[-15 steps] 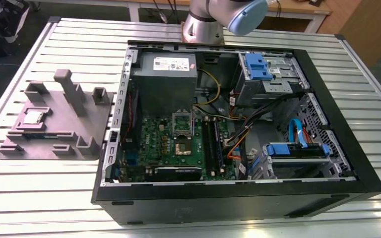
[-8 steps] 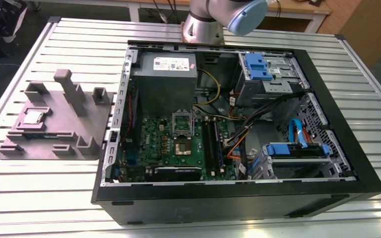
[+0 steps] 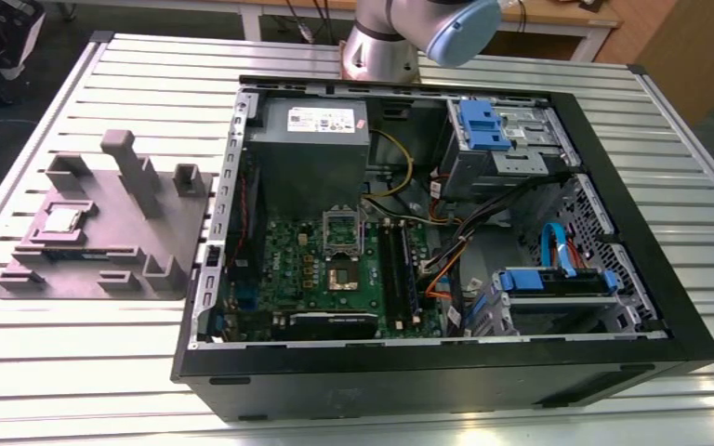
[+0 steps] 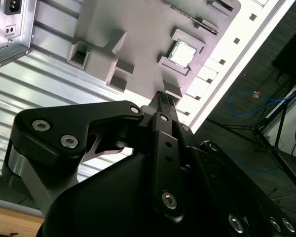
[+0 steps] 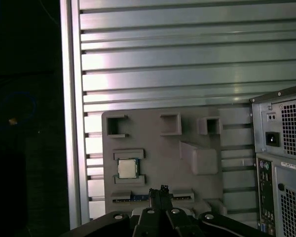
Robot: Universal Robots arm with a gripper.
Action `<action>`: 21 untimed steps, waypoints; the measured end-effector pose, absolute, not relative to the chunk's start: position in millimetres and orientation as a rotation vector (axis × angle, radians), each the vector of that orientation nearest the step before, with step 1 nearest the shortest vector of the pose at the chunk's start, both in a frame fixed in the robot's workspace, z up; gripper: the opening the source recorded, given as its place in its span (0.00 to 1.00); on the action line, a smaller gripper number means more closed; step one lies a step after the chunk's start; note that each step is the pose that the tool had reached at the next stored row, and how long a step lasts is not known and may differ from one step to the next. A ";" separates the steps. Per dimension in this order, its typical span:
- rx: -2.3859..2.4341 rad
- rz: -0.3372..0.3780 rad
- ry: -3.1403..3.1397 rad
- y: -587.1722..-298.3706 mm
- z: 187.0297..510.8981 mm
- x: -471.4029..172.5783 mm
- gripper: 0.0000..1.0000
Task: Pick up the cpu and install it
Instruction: 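Reach for the cpu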
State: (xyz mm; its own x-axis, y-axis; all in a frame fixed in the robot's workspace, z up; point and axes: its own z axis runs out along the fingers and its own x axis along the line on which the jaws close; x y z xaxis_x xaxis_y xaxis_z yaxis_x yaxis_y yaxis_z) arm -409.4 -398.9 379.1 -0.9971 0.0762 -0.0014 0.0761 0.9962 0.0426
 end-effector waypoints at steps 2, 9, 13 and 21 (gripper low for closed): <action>0.120 0.067 3.136 -398.9 379.2 -410.4 0.10; 0.120 0.067 3.136 -398.9 379.1 -413.9 0.10; 0.120 0.067 3.136 -399.0 379.0 -416.0 0.10; 0.120 0.067 3.136 -399.0 378.9 -420.1 0.10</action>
